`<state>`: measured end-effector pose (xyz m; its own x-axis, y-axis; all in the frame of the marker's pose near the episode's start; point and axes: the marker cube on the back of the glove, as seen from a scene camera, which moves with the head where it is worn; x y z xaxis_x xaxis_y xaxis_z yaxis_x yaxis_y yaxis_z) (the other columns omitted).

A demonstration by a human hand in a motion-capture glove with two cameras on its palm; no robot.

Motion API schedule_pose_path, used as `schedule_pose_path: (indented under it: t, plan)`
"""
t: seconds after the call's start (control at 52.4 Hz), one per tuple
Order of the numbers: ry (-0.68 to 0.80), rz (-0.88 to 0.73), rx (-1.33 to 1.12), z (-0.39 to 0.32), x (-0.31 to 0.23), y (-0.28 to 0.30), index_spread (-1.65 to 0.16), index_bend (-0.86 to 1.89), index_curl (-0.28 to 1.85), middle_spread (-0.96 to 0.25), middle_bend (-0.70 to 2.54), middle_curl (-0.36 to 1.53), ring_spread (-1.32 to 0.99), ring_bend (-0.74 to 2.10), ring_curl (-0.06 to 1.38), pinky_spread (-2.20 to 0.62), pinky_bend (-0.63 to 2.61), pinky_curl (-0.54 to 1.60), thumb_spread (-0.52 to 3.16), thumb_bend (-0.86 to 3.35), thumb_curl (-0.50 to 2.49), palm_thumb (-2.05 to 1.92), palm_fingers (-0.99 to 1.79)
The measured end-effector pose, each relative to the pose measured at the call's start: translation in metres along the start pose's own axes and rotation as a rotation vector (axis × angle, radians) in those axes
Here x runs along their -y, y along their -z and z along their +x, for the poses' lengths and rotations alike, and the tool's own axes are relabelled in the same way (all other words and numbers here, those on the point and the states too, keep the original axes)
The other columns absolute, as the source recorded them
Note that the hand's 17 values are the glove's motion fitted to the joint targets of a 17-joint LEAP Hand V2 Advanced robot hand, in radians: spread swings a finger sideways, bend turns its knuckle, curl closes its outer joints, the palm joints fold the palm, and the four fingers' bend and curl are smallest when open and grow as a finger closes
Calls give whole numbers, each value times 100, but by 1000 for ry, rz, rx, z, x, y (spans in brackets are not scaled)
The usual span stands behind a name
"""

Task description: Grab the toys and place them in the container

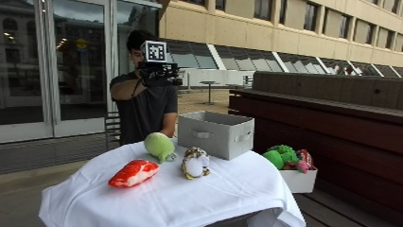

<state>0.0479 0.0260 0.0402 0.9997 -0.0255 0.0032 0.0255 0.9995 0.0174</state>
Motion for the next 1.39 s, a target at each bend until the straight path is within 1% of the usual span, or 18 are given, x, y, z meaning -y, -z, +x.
schedule_pose_path:
  t: [0.172,0.191,0.248,0.267,0.306,0.382,0.439,0.497,0.535,0.592,0.668,0.764,0.974,1.05,1.146,1.241,1.337,1.394]
  plan:
    - [-42,-19,-19,4,-18,-35,-29,11,21,-15,15,26,-32,20,22,-18,82,26,96,-12,4,-19,-15]
    - [-67,-39,-23,3,-21,-39,-29,11,20,-15,15,26,-32,20,23,-18,82,26,96,-12,4,-19,-15]
    - [-207,-151,-24,-4,-31,-46,-29,11,20,-15,16,27,-32,20,23,-18,83,27,96,-12,5,-19,-16]
    - [-205,-159,-23,-3,-32,-52,-29,12,21,-15,15,27,-32,19,24,-17,84,27,96,-12,5,-18,-15]
    - [-124,-117,-23,1,-32,-68,-30,11,21,-15,16,27,-32,19,24,-17,85,27,96,-12,5,-18,-16]
    - [-112,-97,-21,-2,-43,-93,-29,12,20,-15,15,27,-32,19,25,-16,87,28,95,-12,6,-17,-16]
    - [-33,-82,-23,0,-50,-113,-29,10,20,-15,15,27,-32,18,25,-14,92,29,95,-11,7,-16,-16]
    - [-1,-105,-19,1,-55,-133,-29,9,19,-15,14,27,-32,17,25,-12,100,30,95,-11,7,-16,-17]
    - [16,-145,-10,2,-59,-148,-29,7,19,-15,12,26,-31,16,25,-9,112,33,95,-10,7,-15,-17]
    - [4,-182,-6,1,-67,-169,-30,7,18,-15,12,25,-30,16,25,-6,122,36,96,-10,8,-15,-18]
    - [-107,-144,-15,-2,-68,-193,-30,8,17,-15,11,24,-27,17,25,-4,135,39,96,-9,9,-12,-20]
    - [-3,-287,-5,0,-90,-214,-30,8,16,-13,11,24,-22,18,25,-2,144,41,97,-8,11,-10,-22]
    - [-37,-404,-21,8,-99,-249,-30,8,15,-5,8,20,-8,15,24,0,162,44,100,-1,17,2,-31]
    - [-26,-439,-12,10,-105,-261,-29,7,15,-2,4,18,-4,19,25,-2,172,45,108,12,23,27,-29]
    - [-17,-462,16,10,-112,-269,-29,7,14,0,5,16,-2,20,27,-6,178,45,112,18,26,39,-28]
    - [-23,-446,36,10,-117,-271,-29,6,14,2,5,14,1,25,29,-12,179,45,116,23,28,50,-27]
    - [-51,-406,54,9,-119,-267,-28,3,11,3,8,13,-3,67,40,-24,176,42,120,32,35,66,3]
    - [-67,-373,57,9,-120,-263,-29,11,11,0,22,16,-12,91,44,-30,157,35,119,34,39,71,34]
